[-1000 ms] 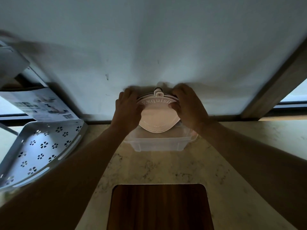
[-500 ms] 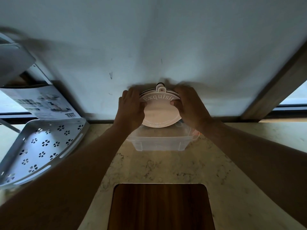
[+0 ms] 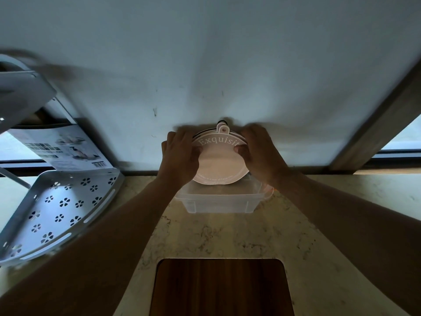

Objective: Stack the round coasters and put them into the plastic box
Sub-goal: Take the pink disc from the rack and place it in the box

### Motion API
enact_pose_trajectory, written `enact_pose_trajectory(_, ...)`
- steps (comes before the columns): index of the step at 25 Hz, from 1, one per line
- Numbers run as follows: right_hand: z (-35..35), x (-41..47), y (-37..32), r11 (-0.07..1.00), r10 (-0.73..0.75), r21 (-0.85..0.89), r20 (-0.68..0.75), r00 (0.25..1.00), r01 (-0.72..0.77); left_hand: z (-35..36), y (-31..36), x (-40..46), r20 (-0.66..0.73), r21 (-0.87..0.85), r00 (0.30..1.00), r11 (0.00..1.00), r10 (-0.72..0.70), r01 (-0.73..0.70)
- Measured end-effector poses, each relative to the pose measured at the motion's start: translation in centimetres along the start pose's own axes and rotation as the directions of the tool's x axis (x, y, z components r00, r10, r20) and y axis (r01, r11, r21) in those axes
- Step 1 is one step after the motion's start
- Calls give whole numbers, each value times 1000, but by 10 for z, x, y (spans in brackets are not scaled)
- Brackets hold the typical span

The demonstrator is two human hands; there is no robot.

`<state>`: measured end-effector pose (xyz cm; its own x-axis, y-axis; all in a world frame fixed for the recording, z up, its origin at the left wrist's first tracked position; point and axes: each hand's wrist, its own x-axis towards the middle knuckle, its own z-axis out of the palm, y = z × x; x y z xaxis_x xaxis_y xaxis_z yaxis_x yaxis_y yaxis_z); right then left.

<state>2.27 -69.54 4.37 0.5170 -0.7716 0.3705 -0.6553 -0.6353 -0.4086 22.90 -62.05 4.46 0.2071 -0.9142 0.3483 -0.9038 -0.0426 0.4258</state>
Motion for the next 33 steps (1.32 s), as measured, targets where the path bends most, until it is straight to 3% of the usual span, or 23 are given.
enact_pose_trajectory(12,-3,-1,0,997,-8,80,-61,998,12,-1,1,-2,-51,-13,997,998,66,-67)
enact_pose_trajectory(22,-4,-2,1,993,11,115,-90,996,-1,-2,0,-1,-63,-20,997,999,32,-33)
enact_pose_trajectory(33,-4,-2,-2,994,8,111,-57,998,-2,-3,3,-2,-89,-3,995,999,53,-53)
